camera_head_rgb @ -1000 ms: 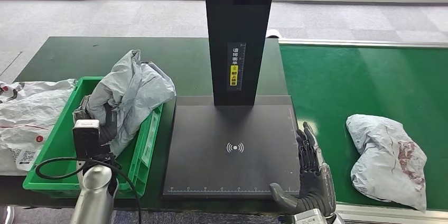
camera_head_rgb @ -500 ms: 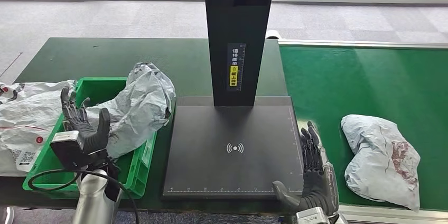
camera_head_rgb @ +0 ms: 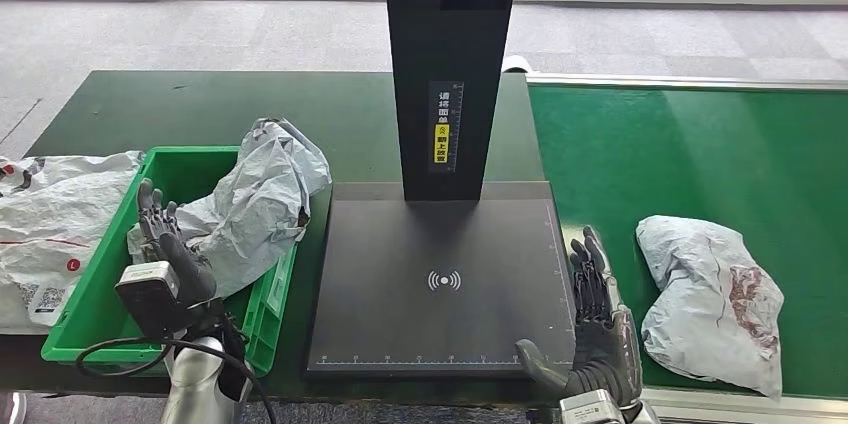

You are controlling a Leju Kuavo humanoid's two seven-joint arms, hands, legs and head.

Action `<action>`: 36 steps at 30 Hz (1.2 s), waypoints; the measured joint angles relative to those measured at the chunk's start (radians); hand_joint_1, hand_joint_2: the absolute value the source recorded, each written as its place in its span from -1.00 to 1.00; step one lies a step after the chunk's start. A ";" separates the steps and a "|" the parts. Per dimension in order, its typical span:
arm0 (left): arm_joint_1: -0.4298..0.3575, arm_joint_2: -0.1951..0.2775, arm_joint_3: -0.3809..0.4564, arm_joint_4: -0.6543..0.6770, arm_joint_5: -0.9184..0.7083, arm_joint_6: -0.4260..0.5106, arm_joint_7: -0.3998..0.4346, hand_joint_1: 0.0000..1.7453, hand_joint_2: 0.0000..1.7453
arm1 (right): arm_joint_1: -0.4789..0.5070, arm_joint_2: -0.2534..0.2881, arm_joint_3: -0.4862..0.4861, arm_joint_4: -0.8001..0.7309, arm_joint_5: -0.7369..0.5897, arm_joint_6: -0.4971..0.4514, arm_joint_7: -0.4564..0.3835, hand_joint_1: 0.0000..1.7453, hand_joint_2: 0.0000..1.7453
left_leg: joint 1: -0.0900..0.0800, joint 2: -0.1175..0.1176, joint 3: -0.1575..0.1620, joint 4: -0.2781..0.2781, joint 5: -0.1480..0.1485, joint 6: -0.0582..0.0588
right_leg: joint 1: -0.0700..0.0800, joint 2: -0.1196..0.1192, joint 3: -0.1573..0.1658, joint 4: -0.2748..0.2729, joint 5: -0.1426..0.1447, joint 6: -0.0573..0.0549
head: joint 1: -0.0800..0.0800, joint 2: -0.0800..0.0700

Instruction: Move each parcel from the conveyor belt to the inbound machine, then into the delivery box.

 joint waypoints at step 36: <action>0.132 -0.024 -0.097 -0.171 0.091 -0.204 -0.111 -1.00 -1.00 | -0.527 -0.252 -0.470 0.967 0.748 -0.529 0.518 -1.00 1.00 | 0.000 0.002 -0.004 0.001 -0.001 0.001 | 0.000 0.003 -0.005 0.000 0.002 0.001 | 0.000 0.000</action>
